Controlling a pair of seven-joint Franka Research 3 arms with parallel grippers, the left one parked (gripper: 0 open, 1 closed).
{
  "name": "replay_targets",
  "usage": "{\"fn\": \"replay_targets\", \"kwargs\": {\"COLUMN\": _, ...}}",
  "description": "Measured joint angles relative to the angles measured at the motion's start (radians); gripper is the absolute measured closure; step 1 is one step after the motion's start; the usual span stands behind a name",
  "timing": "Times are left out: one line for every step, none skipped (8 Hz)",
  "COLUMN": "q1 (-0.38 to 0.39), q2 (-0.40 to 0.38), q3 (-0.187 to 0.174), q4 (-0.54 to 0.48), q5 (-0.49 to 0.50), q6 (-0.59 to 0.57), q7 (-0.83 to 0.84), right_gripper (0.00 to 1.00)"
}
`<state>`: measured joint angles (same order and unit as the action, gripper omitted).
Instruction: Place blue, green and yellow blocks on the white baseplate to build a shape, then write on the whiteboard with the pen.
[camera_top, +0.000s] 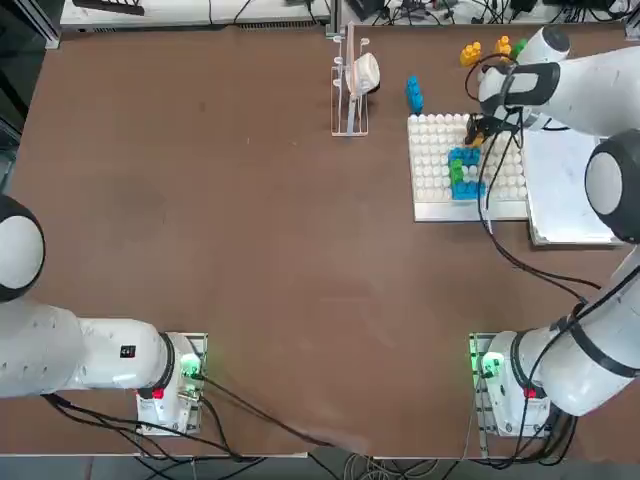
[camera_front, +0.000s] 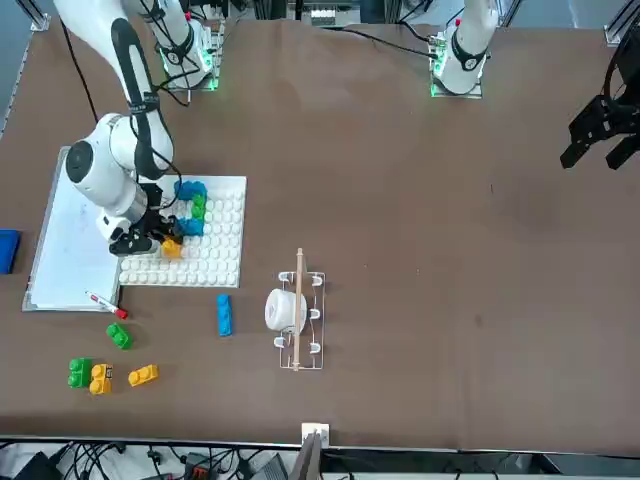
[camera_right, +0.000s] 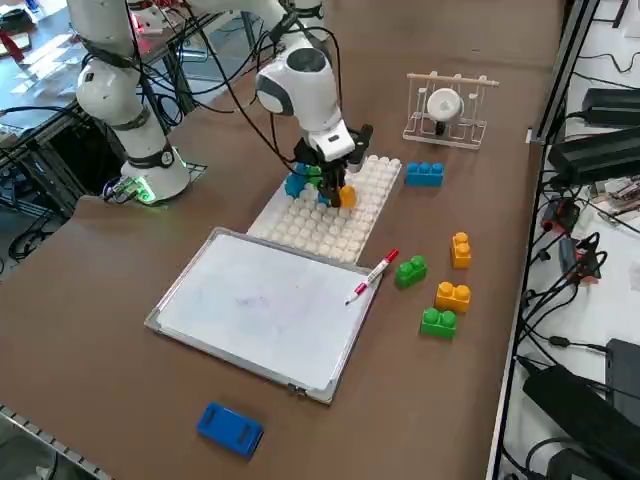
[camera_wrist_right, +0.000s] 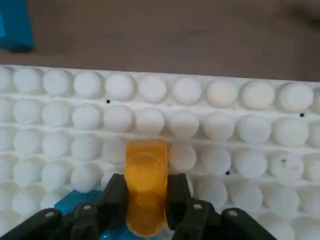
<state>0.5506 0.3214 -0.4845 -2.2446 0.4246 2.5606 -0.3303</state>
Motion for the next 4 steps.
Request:
{"fn": "replay_targets", "kwargs": {"q1": 0.001, "q2": 0.0, "q3": 0.0, "q4": 0.0, "q5": -0.003, "q6": 0.0, "q7": 0.0, "right_gripper": 0.59}}
{"fn": "replay_targets", "kwargs": {"q1": 0.001, "q2": 0.0, "q3": 0.0, "q4": 0.0, "q5": -0.003, "q6": 0.001, "q7": 0.001, "right_gripper": 0.59}}
{"fn": "replay_targets", "kwargs": {"q1": 0.001, "q2": 0.0, "q3": 0.0, "q4": 0.0, "q5": -0.004, "q6": 0.001, "q7": 0.008, "right_gripper": 0.59}}
{"fn": "replay_targets", "kwargs": {"q1": 0.002, "q2": 0.001, "q3": 0.0, "q4": 0.0, "q5": -0.005, "q6": 0.002, "q7": 0.017, "right_gripper": 0.59}}
